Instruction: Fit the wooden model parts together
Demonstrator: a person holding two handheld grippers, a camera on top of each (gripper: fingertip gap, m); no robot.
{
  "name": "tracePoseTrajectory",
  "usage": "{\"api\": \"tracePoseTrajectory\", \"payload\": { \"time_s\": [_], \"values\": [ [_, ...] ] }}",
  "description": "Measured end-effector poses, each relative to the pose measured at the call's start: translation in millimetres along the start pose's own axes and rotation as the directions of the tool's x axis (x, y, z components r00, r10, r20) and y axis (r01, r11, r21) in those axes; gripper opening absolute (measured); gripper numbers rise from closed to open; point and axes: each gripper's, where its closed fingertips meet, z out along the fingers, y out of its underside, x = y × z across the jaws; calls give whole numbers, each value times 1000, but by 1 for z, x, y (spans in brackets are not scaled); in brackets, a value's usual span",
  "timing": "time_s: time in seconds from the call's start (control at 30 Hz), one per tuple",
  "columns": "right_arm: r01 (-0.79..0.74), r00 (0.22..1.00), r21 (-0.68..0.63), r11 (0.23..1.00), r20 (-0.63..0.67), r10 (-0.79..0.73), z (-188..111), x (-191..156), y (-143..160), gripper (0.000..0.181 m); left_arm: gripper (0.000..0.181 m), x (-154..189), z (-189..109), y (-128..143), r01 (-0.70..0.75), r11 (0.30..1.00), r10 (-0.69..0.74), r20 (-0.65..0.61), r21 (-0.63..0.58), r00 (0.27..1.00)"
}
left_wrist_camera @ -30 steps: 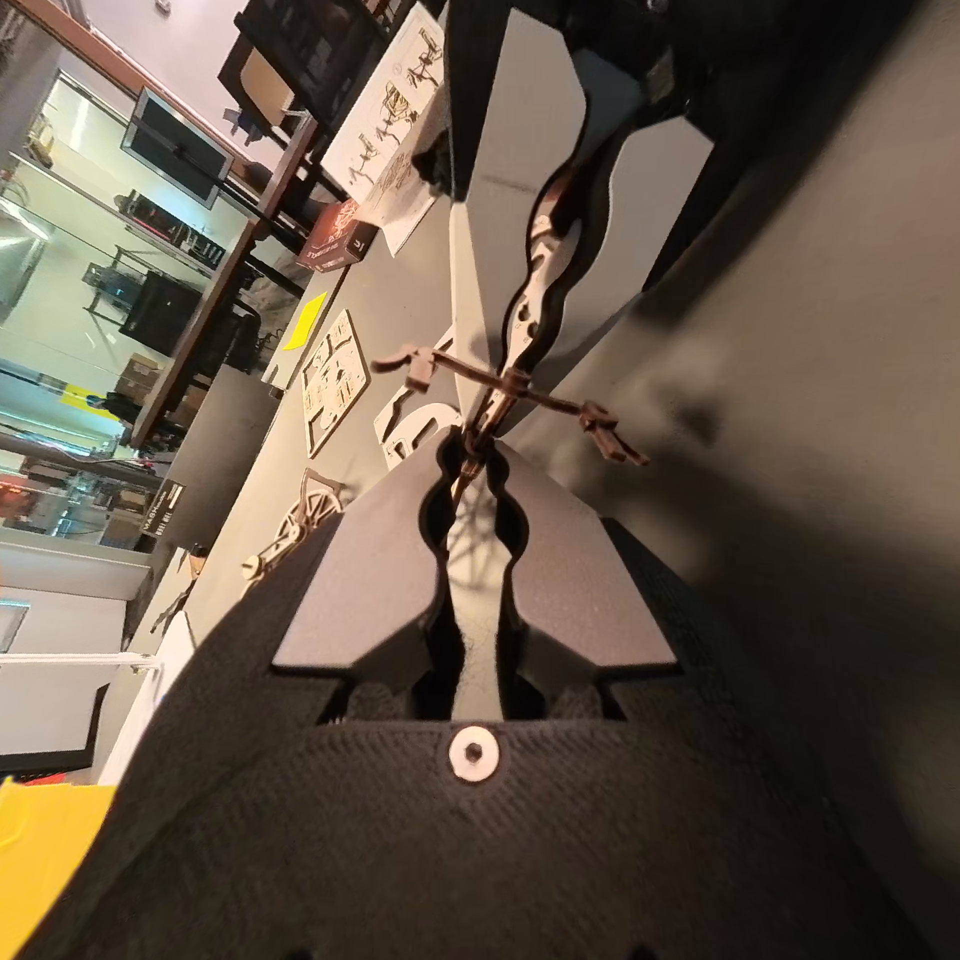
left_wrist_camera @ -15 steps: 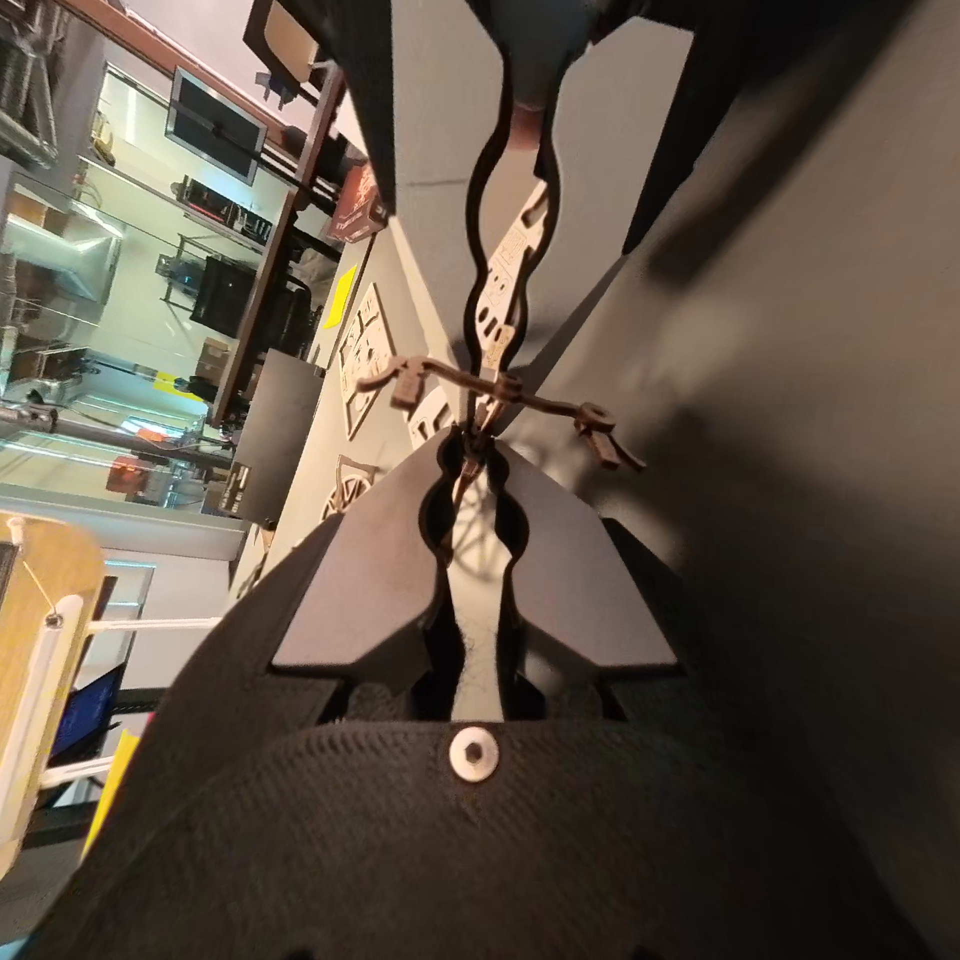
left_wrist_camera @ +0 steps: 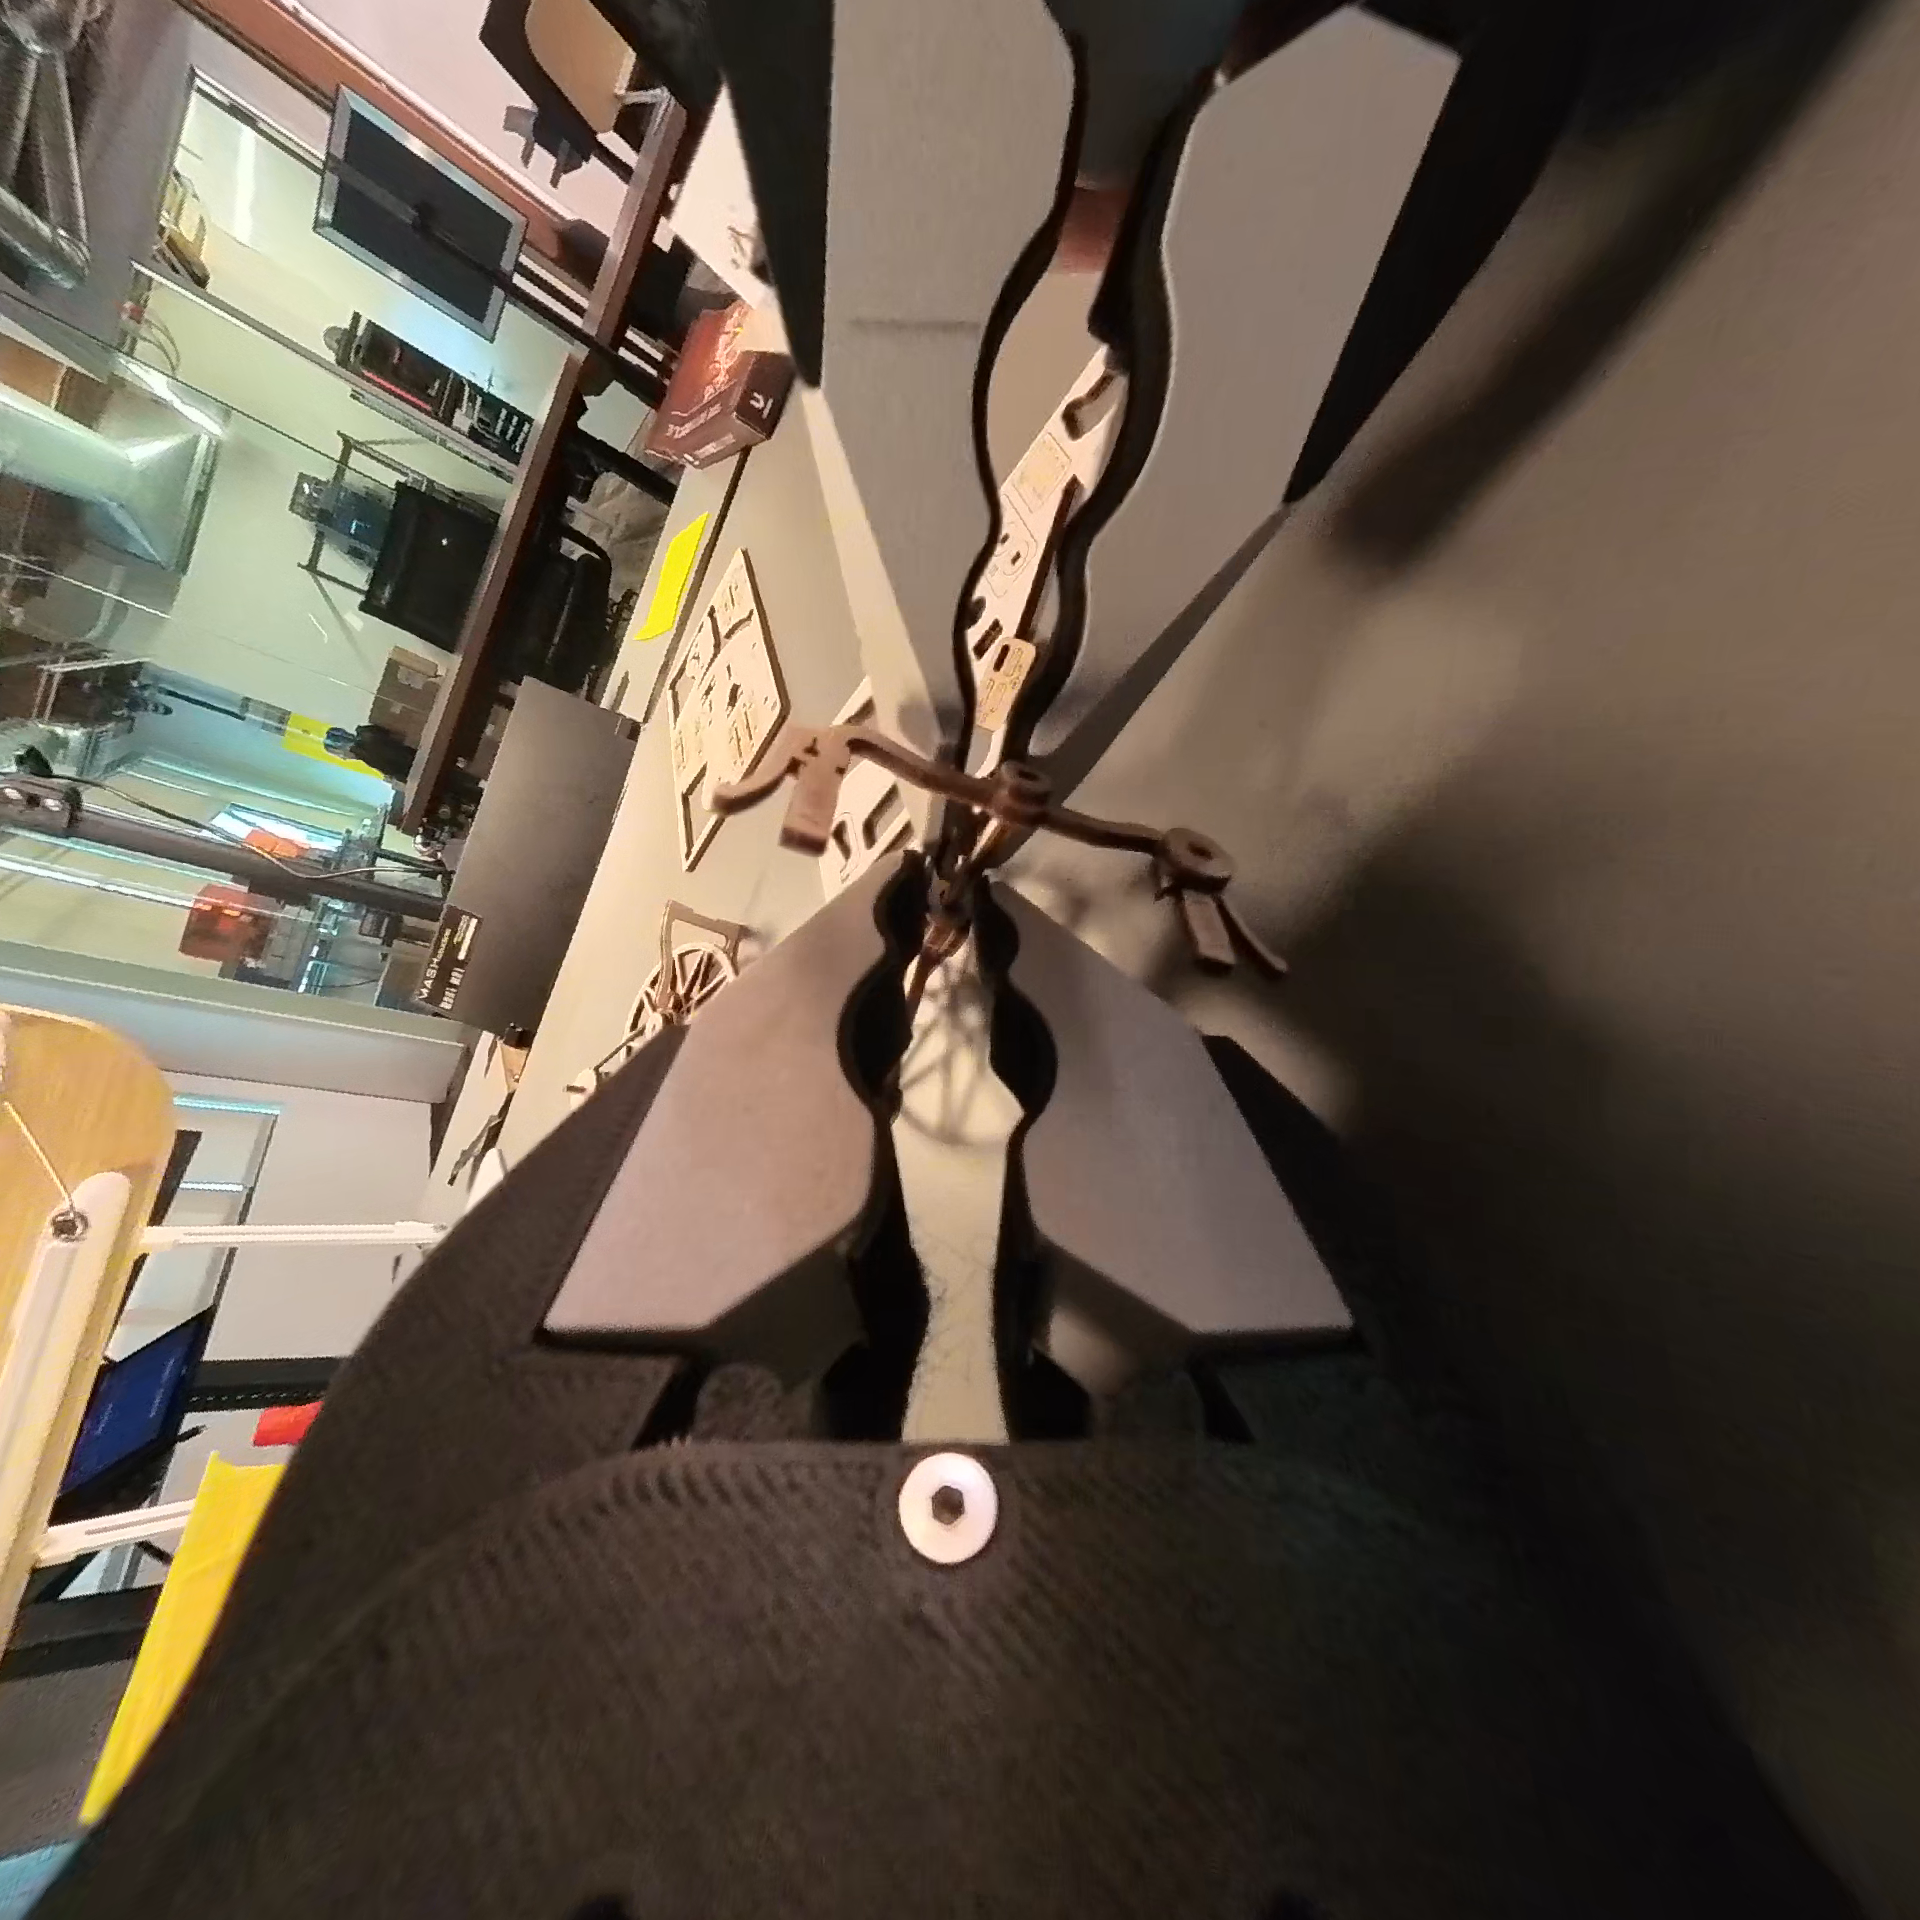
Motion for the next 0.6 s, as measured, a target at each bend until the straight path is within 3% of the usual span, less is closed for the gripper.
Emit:
{"api": "tracePoseTrajectory", "payload": {
  "time_s": [0.43, 0.6],
  "values": [
    [19, 1000, 47, 999, 0, -20, -4, -1, -4, 0, 8, 1, 1, -2, 17, 1000, -17, -10, 4, 1000],
    [-49, 999, 88, 995, 23, 47, -5, 1, -5, 0, 8, 1, 1, -5, 44, 999, -43, -26, 31, 999]
  ]
}}
